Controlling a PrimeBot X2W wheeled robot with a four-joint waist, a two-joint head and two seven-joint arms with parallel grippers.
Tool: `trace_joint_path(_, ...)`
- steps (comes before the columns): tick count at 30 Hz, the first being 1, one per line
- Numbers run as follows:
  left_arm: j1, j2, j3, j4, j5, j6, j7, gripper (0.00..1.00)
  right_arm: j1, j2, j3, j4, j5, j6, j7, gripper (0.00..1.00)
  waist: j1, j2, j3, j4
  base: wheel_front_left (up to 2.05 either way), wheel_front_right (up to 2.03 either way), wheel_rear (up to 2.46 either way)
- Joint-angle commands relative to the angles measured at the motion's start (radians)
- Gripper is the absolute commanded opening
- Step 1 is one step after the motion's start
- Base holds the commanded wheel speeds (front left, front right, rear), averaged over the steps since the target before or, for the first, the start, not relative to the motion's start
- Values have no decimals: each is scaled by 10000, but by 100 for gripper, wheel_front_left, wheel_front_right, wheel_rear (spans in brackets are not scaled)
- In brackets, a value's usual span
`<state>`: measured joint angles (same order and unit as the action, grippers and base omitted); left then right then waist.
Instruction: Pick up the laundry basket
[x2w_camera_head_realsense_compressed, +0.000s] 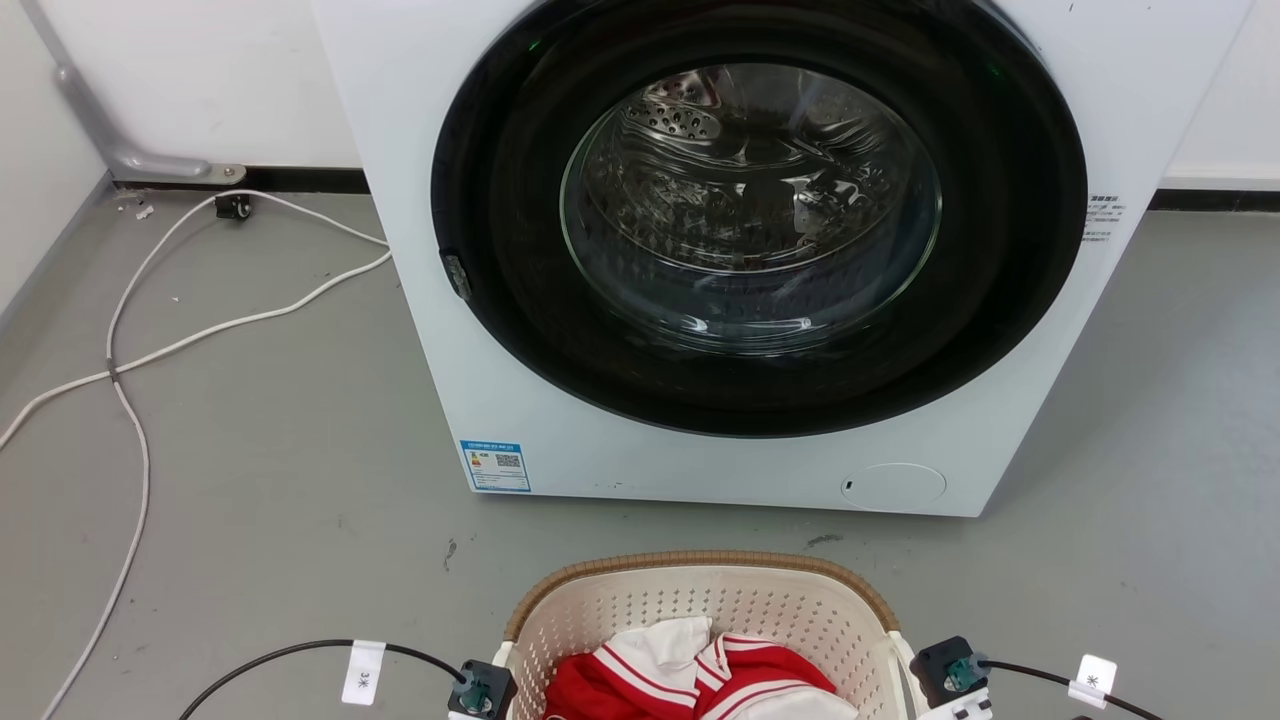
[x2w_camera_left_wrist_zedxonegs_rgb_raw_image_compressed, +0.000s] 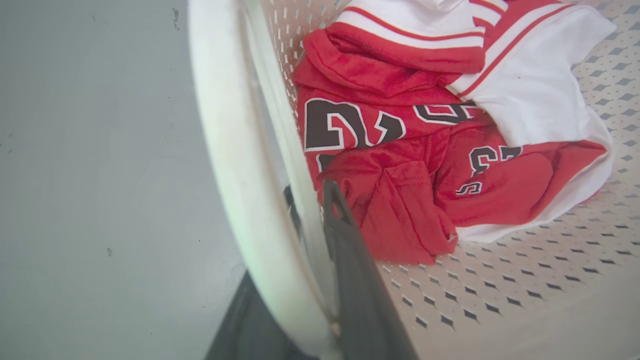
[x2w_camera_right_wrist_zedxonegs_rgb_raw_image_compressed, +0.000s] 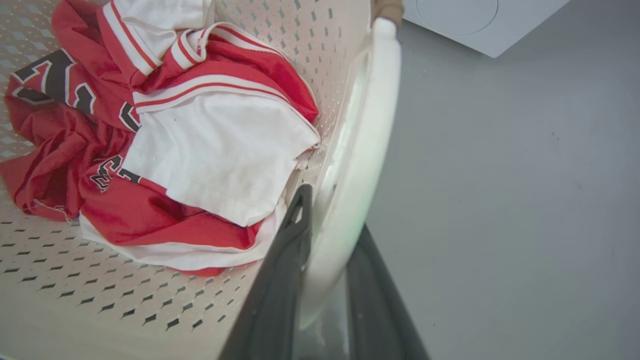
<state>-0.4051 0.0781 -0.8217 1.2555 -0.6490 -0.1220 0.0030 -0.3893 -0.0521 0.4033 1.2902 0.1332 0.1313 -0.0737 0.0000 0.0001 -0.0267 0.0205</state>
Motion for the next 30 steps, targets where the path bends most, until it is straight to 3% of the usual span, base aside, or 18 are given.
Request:
trace_joint_path(1,-90,-94,-116,-69,7,-144,-75,0,53,25,68,-46,-6,-10,-35,0,0,-1,5,3,0,0,0)
trace_joint_path(30,-257,-32,-1033,84,-836,-145,-280,0,62,28,246,-46,209,-10,34,0,0,-1,65,-27,0,0,0)
